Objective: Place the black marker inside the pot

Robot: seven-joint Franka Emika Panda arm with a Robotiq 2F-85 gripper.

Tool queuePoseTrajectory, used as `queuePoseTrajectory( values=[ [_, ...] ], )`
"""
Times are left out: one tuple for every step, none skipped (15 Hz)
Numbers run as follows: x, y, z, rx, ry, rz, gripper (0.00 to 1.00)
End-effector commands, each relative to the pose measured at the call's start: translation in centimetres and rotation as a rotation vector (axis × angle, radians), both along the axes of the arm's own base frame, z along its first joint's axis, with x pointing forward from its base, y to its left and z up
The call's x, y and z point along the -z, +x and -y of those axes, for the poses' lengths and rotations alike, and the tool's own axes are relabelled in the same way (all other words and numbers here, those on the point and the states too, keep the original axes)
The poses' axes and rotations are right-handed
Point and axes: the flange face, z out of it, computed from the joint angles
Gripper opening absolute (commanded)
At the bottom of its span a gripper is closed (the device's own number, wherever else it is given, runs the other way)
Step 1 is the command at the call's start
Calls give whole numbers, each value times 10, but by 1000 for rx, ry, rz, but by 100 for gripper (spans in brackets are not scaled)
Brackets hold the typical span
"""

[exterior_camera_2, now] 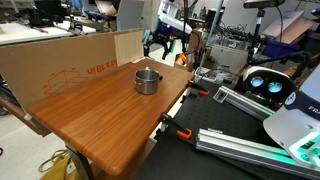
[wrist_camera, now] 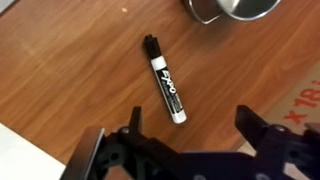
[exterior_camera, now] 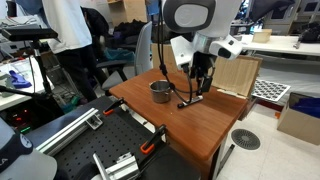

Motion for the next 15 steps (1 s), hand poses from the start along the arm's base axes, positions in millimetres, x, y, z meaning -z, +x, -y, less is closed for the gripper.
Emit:
queuePoseTrajectory(
  values=[
    [24, 16, 4, 31, -42, -66, 100],
    [32, 18, 4, 34, -60, -90, 100],
    [39, 20, 4, 35, -75, -112, 100],
    [46, 21, 4, 40, -92, -139, 100],
    [50, 23, 5, 45, -103, -154, 100],
    [54, 25, 4, 51, -117, -172, 100],
    [57, 27, 4, 54, -127, -183, 100],
    [60, 30, 3, 56, -136, -191, 100],
    [61, 32, 2, 59, -145, -193, 100],
    [63, 35, 0, 58, -156, -194, 100],
    [63, 36, -2, 56, -164, -197, 100],
    [64, 39, -5, 52, -172, -201, 100],
    [64, 40, -8, 49, -179, -203, 100],
    [64, 42, -11, 46, -182, -207, 100],
    [65, 44, -14, 43, -191, -209, 100]
  ],
)
